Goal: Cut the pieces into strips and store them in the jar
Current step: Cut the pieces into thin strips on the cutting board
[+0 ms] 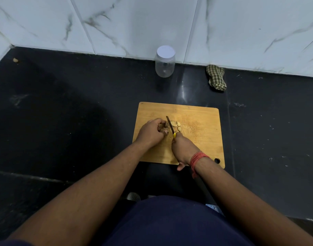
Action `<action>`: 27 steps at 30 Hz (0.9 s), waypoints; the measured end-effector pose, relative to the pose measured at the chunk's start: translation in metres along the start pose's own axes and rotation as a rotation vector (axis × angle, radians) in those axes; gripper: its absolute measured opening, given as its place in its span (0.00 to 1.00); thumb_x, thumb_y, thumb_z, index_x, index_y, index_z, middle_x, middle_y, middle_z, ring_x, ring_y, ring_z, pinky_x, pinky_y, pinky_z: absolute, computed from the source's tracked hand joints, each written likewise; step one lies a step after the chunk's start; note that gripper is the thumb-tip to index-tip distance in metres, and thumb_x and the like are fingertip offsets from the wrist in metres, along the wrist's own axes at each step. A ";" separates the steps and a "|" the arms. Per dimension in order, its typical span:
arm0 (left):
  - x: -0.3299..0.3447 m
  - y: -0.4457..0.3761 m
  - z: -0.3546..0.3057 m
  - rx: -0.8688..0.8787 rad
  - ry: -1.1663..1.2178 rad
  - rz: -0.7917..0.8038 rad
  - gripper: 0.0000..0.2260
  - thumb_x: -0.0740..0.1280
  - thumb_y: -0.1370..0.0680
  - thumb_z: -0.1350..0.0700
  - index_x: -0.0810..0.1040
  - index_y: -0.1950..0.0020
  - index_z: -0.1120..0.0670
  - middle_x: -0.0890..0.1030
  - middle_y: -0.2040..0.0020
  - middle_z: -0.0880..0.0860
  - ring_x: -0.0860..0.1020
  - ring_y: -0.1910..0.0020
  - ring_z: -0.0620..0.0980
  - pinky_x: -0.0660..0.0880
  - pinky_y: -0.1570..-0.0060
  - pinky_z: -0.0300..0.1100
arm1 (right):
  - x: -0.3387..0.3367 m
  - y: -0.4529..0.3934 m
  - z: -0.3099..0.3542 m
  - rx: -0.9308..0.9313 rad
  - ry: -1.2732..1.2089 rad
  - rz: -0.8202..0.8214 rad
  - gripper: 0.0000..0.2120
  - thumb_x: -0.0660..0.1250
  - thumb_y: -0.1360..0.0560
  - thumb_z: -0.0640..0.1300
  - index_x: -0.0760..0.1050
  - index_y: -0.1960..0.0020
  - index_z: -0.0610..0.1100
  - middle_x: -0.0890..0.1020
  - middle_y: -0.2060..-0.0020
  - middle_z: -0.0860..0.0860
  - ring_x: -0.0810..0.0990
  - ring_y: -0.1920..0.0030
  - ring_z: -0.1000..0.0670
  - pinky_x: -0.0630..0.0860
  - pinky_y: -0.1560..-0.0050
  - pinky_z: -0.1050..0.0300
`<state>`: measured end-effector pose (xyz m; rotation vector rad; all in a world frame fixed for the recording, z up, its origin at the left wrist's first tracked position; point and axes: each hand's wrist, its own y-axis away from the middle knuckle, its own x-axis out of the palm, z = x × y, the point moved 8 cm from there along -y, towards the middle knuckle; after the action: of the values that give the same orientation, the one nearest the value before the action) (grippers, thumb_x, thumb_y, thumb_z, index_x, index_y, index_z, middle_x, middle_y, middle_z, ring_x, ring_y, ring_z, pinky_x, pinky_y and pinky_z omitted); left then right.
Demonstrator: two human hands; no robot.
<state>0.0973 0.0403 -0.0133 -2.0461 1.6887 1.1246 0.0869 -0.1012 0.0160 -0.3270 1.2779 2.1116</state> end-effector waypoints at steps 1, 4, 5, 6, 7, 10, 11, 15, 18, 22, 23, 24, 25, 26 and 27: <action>0.000 0.000 0.000 0.000 0.001 -0.001 0.19 0.71 0.22 0.53 0.76 0.30 0.48 0.78 0.36 0.50 0.77 0.42 0.49 0.74 0.45 0.42 | -0.001 0.000 0.001 -0.011 0.002 -0.011 0.20 0.57 0.21 0.31 0.60 0.31 0.40 0.74 0.41 0.36 0.76 0.64 0.41 0.70 0.84 0.61; 0.001 -0.001 0.001 -0.010 -0.007 0.004 0.19 0.71 0.22 0.52 0.76 0.31 0.48 0.79 0.36 0.50 0.77 0.41 0.50 0.75 0.42 0.45 | -0.001 -0.001 0.002 -0.025 0.019 -0.014 0.19 0.56 0.20 0.33 0.60 0.30 0.41 0.74 0.40 0.36 0.78 0.61 0.40 0.74 0.79 0.59; 0.001 -0.001 0.001 -0.010 -0.012 0.007 0.19 0.71 0.22 0.52 0.76 0.31 0.48 0.79 0.37 0.50 0.77 0.41 0.50 0.76 0.41 0.46 | -0.001 -0.002 0.001 -0.023 0.009 -0.010 0.19 0.55 0.20 0.33 0.60 0.30 0.40 0.75 0.41 0.36 0.79 0.61 0.40 0.73 0.80 0.59; 0.002 -0.001 0.001 -0.009 -0.017 0.011 0.19 0.71 0.22 0.52 0.76 0.31 0.48 0.79 0.37 0.51 0.77 0.41 0.50 0.76 0.40 0.47 | -0.002 -0.003 0.001 -0.036 0.014 -0.025 0.18 0.55 0.19 0.34 0.61 0.30 0.39 0.75 0.42 0.37 0.80 0.59 0.40 0.74 0.78 0.59; 0.002 -0.001 0.001 -0.007 -0.020 0.013 0.19 0.71 0.22 0.52 0.76 0.31 0.48 0.79 0.37 0.51 0.77 0.41 0.50 0.76 0.40 0.48 | -0.003 -0.003 0.003 -0.053 0.019 -0.058 0.17 0.55 0.19 0.36 0.62 0.30 0.38 0.77 0.45 0.38 0.81 0.56 0.40 0.75 0.75 0.59; 0.002 -0.002 0.001 -0.005 -0.030 0.017 0.18 0.70 0.22 0.52 0.76 0.31 0.48 0.78 0.37 0.51 0.77 0.41 0.51 0.76 0.40 0.48 | -0.001 -0.010 0.003 -0.027 0.044 -0.033 0.18 0.55 0.19 0.35 0.63 0.30 0.38 0.74 0.56 0.43 0.81 0.67 0.43 0.72 0.84 0.61; 0.002 -0.002 0.001 -0.004 -0.032 0.020 0.18 0.70 0.22 0.52 0.76 0.32 0.48 0.78 0.37 0.51 0.77 0.41 0.51 0.76 0.40 0.48 | 0.002 -0.012 0.002 0.004 0.058 0.012 0.19 0.57 0.21 0.31 0.63 0.31 0.38 0.73 0.58 0.43 0.79 0.74 0.45 0.69 0.86 0.61; 0.001 -0.001 0.000 0.005 -0.028 0.019 0.17 0.70 0.22 0.53 0.77 0.33 0.49 0.79 0.39 0.53 0.78 0.44 0.52 0.77 0.42 0.49 | 0.007 -0.014 0.015 0.006 0.155 0.103 0.18 0.59 0.21 0.28 0.66 0.32 0.34 0.71 0.62 0.45 0.73 0.80 0.50 0.69 0.87 0.61; -0.001 -0.001 0.000 0.010 -0.030 0.013 0.16 0.70 0.22 0.54 0.77 0.34 0.49 0.79 0.39 0.53 0.78 0.45 0.51 0.77 0.43 0.49 | 0.011 -0.010 0.017 0.030 0.193 0.144 0.17 0.59 0.21 0.28 0.65 0.33 0.36 0.72 0.59 0.45 0.72 0.83 0.51 0.70 0.86 0.58; 0.000 0.002 -0.003 -0.003 -0.022 -0.022 0.16 0.70 0.22 0.55 0.78 0.35 0.50 0.78 0.40 0.53 0.77 0.46 0.51 0.76 0.45 0.46 | 0.004 -0.012 0.016 0.000 0.172 0.083 0.10 0.58 0.19 0.35 0.70 0.39 0.35 0.74 0.59 0.46 0.72 0.73 0.51 0.73 0.83 0.62; 0.000 0.002 -0.004 -0.008 -0.024 -0.031 0.16 0.70 0.23 0.56 0.78 0.35 0.50 0.78 0.40 0.53 0.77 0.46 0.51 0.76 0.45 0.46 | 0.005 -0.011 0.013 0.030 0.180 0.107 0.10 0.58 0.20 0.32 0.69 0.39 0.34 0.74 0.60 0.44 0.72 0.73 0.50 0.75 0.81 0.58; 0.000 0.002 -0.005 -0.013 -0.029 -0.037 0.15 0.69 0.22 0.56 0.78 0.35 0.50 0.78 0.40 0.53 0.76 0.45 0.52 0.75 0.45 0.46 | 0.009 -0.011 0.010 0.045 0.200 0.146 0.10 0.58 0.21 0.28 0.68 0.40 0.35 0.74 0.61 0.42 0.72 0.74 0.48 0.76 0.80 0.54; 0.001 0.002 -0.006 -0.015 -0.035 -0.037 0.15 0.69 0.22 0.56 0.78 0.35 0.50 0.77 0.39 0.53 0.76 0.43 0.52 0.75 0.44 0.46 | 0.009 -0.010 0.007 0.050 0.207 0.172 0.11 0.56 0.21 0.26 0.67 0.42 0.36 0.73 0.64 0.41 0.71 0.75 0.47 0.76 0.81 0.51; 0.001 0.003 -0.006 -0.017 -0.042 -0.031 0.15 0.69 0.22 0.56 0.77 0.35 0.50 0.77 0.38 0.53 0.76 0.43 0.52 0.74 0.43 0.45 | 0.007 -0.008 0.006 0.055 0.188 0.175 0.10 0.55 0.22 0.25 0.67 0.46 0.38 0.72 0.67 0.40 0.71 0.76 0.46 0.73 0.84 0.54; 0.002 0.003 -0.007 -0.017 -0.047 -0.024 0.15 0.69 0.21 0.55 0.77 0.34 0.50 0.77 0.38 0.53 0.76 0.42 0.52 0.74 0.44 0.45 | 0.003 -0.009 0.006 0.066 0.164 0.158 0.11 0.54 0.21 0.26 0.67 0.52 0.40 0.71 0.68 0.40 0.70 0.76 0.46 0.70 0.86 0.58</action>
<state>0.0968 0.0339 -0.0093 -2.0282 1.6339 1.1746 0.0909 -0.0922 0.0113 -0.3886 1.5094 2.2054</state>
